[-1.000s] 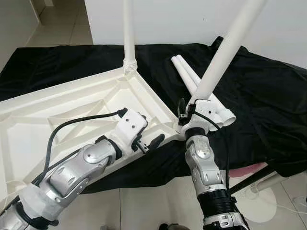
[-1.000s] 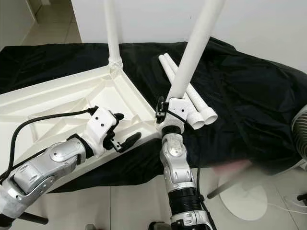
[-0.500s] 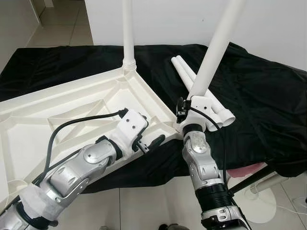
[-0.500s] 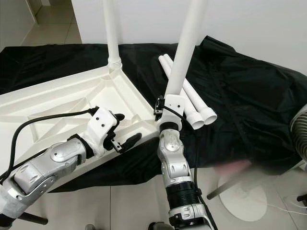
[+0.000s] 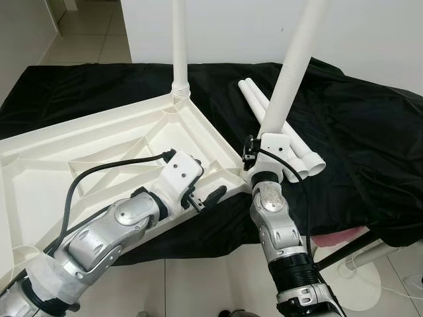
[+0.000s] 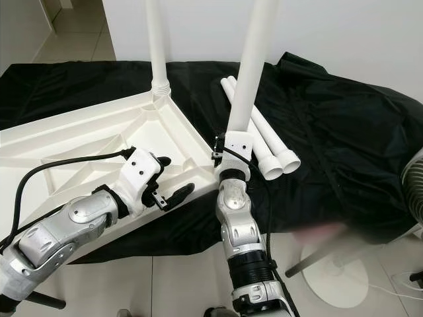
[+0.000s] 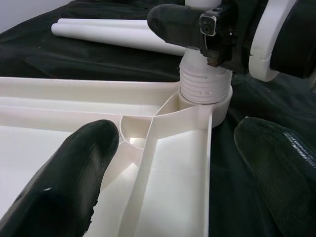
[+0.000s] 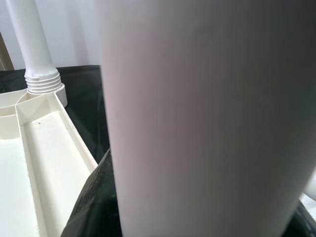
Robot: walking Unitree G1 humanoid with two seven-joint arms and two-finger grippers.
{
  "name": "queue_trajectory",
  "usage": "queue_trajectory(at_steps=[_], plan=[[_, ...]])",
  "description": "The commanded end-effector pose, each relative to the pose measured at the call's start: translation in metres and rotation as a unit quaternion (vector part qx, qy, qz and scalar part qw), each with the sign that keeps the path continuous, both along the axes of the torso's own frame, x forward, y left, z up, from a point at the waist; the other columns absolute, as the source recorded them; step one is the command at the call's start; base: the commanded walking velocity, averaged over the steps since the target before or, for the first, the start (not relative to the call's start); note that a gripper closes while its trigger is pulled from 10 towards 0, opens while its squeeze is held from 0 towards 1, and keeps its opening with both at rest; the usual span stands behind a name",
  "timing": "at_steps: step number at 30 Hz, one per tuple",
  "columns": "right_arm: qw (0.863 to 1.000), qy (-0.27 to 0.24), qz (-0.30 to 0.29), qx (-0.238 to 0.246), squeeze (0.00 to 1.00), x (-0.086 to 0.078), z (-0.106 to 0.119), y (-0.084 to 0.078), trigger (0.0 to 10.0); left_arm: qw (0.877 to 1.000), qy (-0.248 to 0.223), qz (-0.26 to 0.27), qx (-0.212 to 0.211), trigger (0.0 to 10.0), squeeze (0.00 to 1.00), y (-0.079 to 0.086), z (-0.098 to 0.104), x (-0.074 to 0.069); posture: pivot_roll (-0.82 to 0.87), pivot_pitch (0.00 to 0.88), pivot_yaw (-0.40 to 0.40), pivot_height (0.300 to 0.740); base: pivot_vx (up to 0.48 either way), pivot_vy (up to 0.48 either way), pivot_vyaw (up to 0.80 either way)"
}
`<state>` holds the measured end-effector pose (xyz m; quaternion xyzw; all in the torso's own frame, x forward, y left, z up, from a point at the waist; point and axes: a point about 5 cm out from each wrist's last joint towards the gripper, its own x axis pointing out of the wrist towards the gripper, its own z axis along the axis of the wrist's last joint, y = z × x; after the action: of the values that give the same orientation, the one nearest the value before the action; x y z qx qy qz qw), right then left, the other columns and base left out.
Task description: Building children table
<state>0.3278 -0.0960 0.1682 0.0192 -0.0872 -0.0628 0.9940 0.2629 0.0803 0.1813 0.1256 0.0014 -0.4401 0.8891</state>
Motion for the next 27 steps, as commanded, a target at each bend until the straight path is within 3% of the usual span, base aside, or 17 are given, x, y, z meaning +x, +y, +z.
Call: queue_trajectory(at_steps=[1,10,20,21,26,27], plan=[[0.998,0.053,-0.012,-0.010,0.00,-0.003,-0.023,-0.005,10.0,0.988,0.022,-0.152,0.016,10.0,0.00,-0.008,0.000,-0.013,-0.02,0.089,-0.052,0.740,0.000,0.000,0.00],[0.998,-0.037,-0.024,-0.034,0.00,-0.005,0.025,-0.015,10.0,0.991,-0.001,-0.134,0.014,10.0,0.00,-0.003,0.009,-0.001,-0.03,0.074,-0.050,0.740,0.000,0.000,0.00],[0.998,-0.053,-0.017,-0.031,0.00,-0.004,0.041,-0.023,10.0,0.994,-0.010,-0.112,-0.007,10.0,0.00,0.004,0.021,0.013,-0.04,0.062,-0.048,0.740,0.000,0.000,0.00],[0.998,-0.053,-0.011,-0.032,0.00,-0.004,0.043,-0.025,10.0,0.994,-0.010,-0.108,-0.015,10.0,1.00,0.005,0.023,0.017,-0.04,0.062,-0.048,0.740,0.000,0.000,0.00],[0.997,-0.054,0.024,-0.044,0.00,0.003,0.049,-0.044,10.0,0.994,-0.021,-0.086,-0.066,10.0,1.00,0.003,0.045,0.030,-0.04,0.063,-0.051,0.740,0.000,0.000,0.00],[0.997,-0.053,0.039,-0.046,0.00,0.006,0.052,-0.052,10.0,0.992,-0.019,-0.086,-0.094,10.0,0.84,0.000,0.057,0.034,-0.04,0.066,-0.052,0.740,0.000,0.000,0.00]])
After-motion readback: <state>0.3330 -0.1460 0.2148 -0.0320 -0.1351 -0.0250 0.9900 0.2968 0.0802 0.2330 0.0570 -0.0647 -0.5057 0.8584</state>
